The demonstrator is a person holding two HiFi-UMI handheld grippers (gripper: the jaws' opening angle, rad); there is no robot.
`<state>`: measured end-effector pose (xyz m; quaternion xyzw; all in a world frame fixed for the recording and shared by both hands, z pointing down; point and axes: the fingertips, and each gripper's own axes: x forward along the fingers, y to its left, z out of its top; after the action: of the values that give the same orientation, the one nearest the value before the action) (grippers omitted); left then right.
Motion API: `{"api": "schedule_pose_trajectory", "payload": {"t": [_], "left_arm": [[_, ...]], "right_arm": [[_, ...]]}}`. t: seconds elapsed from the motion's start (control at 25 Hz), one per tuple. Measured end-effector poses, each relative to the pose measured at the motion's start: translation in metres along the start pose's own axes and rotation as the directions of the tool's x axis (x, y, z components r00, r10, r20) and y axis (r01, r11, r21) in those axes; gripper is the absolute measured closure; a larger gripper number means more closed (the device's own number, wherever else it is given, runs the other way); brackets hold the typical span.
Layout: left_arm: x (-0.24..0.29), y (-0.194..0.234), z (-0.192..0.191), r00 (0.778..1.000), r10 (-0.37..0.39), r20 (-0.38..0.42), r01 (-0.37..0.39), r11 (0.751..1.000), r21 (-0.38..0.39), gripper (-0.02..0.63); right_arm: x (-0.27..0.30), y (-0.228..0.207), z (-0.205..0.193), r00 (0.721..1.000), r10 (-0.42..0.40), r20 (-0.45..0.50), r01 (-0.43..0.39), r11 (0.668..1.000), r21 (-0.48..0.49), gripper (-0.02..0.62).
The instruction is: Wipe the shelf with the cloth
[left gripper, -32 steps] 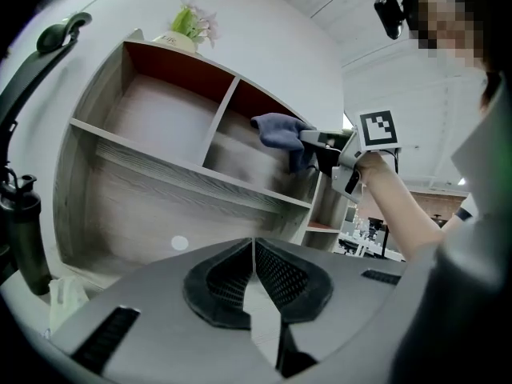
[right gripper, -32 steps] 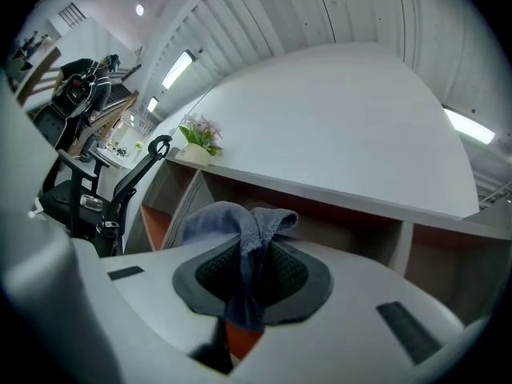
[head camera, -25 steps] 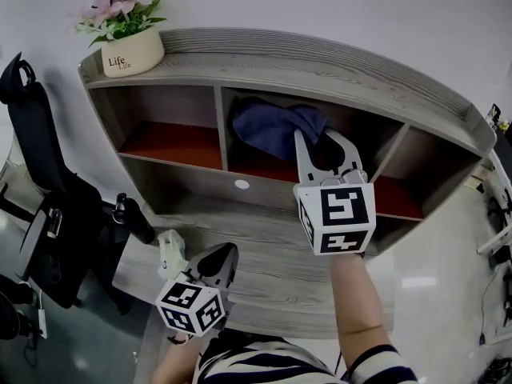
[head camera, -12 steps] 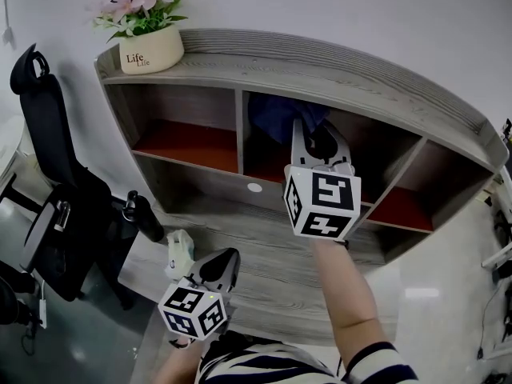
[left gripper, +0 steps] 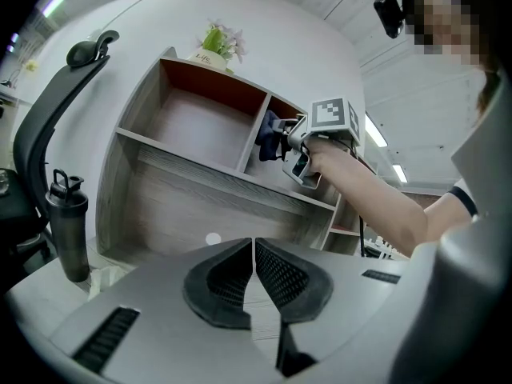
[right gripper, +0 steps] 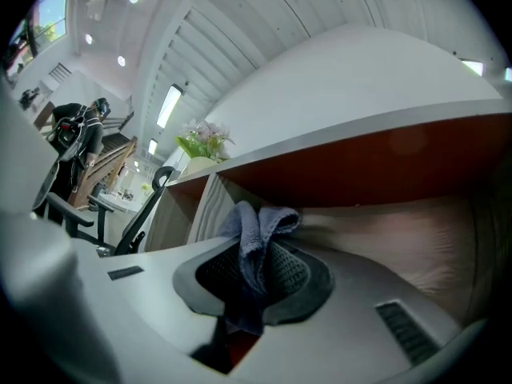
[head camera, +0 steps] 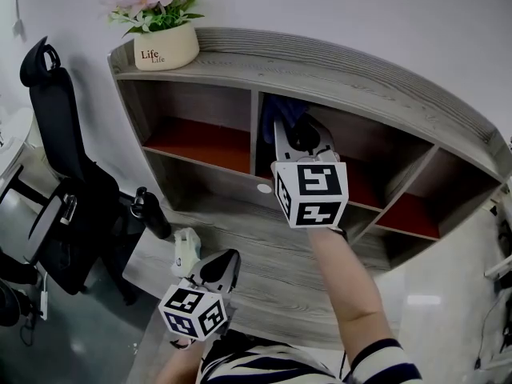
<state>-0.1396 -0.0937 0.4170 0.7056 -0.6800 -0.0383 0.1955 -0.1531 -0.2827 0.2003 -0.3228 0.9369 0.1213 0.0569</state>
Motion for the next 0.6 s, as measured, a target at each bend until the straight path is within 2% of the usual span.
{"api": "schedule_pose_trajectory", "payload": {"t": [0.16, 0.36, 0.6], "left_arm": [[0.0, 0.0, -0.001, 1.0, -0.002, -0.003, 0.002, 1.0, 0.001, 0.581], [0.002, -0.006, -0.001, 1.0, -0.017, -0.003, 0.017, 1.0, 0.007, 0.581], [0.009, -0.015, 0.0, 0.999, -0.047, -0.007, 0.047, 0.999, 0.015, 0.581]], "right_arm": [[0.0, 0.009, -0.002, 0.999, 0.044, -0.03, -0.046, 0.995, -0.093, 0.522], [-0.004, 0.023, -0.017, 0.991, 0.084, -0.108, -0.108, 0.967, -0.233, 0.522], [-0.01, 0.031, -0.048, 0.967, 0.121, -0.224, -0.189, 0.93, -0.315, 0.522]]}}
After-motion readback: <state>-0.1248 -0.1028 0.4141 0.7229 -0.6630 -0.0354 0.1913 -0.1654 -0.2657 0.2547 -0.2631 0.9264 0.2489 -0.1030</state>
